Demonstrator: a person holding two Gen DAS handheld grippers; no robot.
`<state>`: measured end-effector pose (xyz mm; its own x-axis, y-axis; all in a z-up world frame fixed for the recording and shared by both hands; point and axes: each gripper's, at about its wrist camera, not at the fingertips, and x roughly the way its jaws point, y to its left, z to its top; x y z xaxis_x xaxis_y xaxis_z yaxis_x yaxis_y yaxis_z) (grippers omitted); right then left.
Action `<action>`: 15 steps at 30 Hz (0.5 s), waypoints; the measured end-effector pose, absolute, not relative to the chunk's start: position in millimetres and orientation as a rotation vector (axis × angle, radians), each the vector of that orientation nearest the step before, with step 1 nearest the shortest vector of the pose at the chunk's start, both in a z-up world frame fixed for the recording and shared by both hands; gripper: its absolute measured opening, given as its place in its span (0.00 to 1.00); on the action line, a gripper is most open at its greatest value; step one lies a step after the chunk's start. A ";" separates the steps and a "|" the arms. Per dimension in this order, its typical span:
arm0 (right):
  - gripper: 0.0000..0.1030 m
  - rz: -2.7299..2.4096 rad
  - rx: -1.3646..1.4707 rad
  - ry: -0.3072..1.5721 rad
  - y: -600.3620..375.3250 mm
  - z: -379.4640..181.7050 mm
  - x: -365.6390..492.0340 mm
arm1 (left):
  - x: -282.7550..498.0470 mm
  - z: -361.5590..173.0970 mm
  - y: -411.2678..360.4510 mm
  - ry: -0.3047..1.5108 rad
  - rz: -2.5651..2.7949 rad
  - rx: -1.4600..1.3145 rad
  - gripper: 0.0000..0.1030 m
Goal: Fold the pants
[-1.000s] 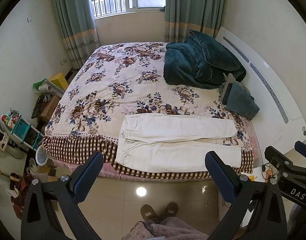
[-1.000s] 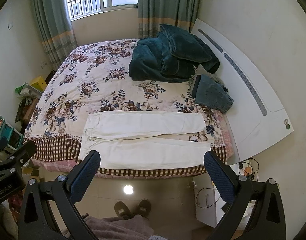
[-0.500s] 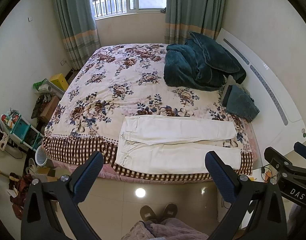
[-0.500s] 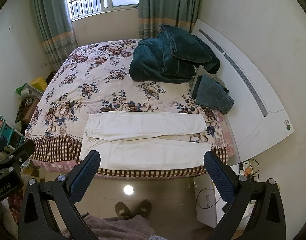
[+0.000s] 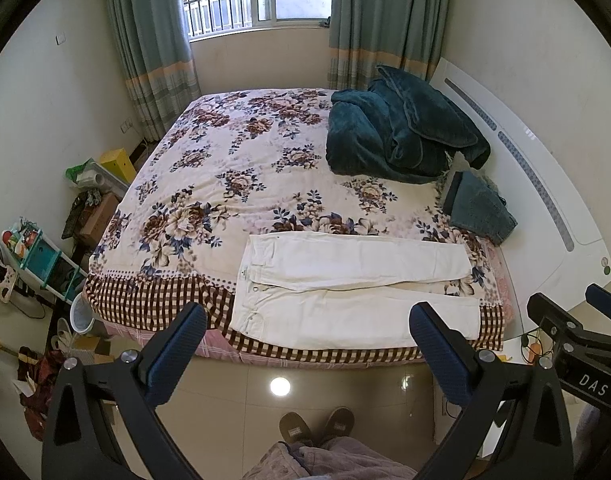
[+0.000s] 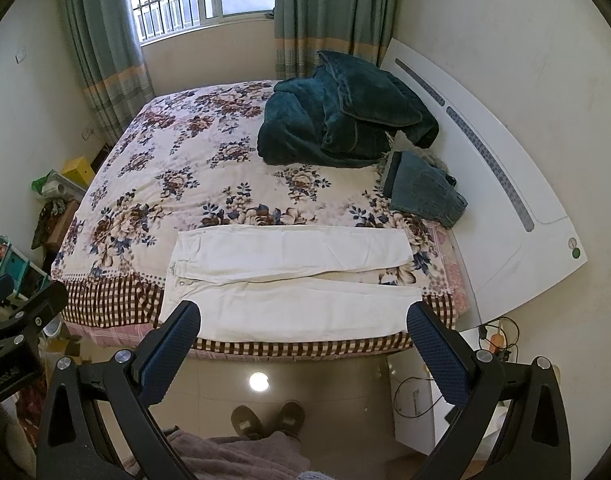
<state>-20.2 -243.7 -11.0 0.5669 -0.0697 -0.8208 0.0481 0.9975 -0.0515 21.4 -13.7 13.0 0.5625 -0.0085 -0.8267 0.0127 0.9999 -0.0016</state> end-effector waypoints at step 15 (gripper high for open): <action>1.00 -0.070 -0.021 0.968 -242.7 -7.4 -17.7 | 35.1 17.7 -23.2 0.974 -0.018 -0.002 1.00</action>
